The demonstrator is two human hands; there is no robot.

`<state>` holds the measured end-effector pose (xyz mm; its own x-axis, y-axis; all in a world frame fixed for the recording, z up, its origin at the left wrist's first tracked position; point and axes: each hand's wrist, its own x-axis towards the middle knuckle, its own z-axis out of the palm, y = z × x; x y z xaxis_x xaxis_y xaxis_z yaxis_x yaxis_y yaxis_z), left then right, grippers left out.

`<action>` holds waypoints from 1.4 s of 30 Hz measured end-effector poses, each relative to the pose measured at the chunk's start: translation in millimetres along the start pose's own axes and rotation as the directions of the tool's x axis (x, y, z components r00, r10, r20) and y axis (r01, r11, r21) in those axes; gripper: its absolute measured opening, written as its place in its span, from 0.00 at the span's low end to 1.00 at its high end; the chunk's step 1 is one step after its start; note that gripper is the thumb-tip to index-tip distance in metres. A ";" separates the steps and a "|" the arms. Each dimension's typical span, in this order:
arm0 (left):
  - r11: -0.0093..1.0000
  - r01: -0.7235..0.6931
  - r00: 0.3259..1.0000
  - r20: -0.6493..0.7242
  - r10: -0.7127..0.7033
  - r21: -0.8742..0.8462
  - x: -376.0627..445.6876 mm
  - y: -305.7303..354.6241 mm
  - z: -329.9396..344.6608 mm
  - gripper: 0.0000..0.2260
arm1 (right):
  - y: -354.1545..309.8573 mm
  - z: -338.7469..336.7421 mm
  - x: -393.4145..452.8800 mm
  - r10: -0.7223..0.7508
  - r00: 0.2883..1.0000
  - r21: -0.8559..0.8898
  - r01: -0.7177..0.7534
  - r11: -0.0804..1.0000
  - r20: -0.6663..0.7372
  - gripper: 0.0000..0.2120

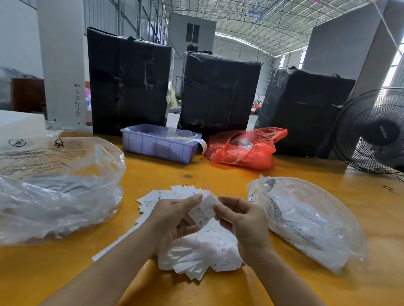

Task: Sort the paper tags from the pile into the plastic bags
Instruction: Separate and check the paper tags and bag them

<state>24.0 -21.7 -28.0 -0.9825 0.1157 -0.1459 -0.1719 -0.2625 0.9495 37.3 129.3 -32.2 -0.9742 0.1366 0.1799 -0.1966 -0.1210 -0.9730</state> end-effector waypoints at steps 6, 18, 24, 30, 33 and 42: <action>0.973 -0.062 0.996 0.070 0.048 0.222 2.3 6.5 -13.5 0.09 | 0.1 -2.3 3.5 0.042 0.998 0.097 -0.038 0.995 -0.045 0.07; 0.566 -0.292 0.591 -0.320 0.741 0.771 5.0 100.6 -85.7 0.07 | -28.4 -50.1 20.6 -0.584 0.758 -0.639 0.301 0.708 -0.290 0.06; 0.298 0.345 0.600 -0.453 0.659 0.890 3.0 116.7 -171.0 0.08 | -28.9 -136.5 48.8 -0.380 0.864 -0.884 -0.142 0.445 -0.330 0.13; 0.254 0.511 0.601 -0.553 0.577 0.821 2.1 99.1 -168.2 0.11 | -16.6 -146.0 63.7 -0.043 0.957 -0.947 -0.276 0.162 -0.286 0.13; 0.221 0.565 0.560 -0.566 0.605 0.795 -1.6 107.2 -149.8 0.18 | -16.0 -146.5 69.0 -0.078 0.948 -0.930 -0.285 0.232 -0.309 0.10; 0.086 0.159 0.667 -0.171 0.725 0.984 13.3 121.3 -79.1 0.18 | -21.1 -147.6 76.2 -0.116 0.945 -0.908 -0.255 0.332 -0.307 0.08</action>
<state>-15.6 -127.8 63.3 -0.7926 -0.2770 0.5432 -0.1008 0.9381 0.3314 -16.4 287.4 -19.3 -0.8633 0.4452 0.2379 0.2837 0.8178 -0.5007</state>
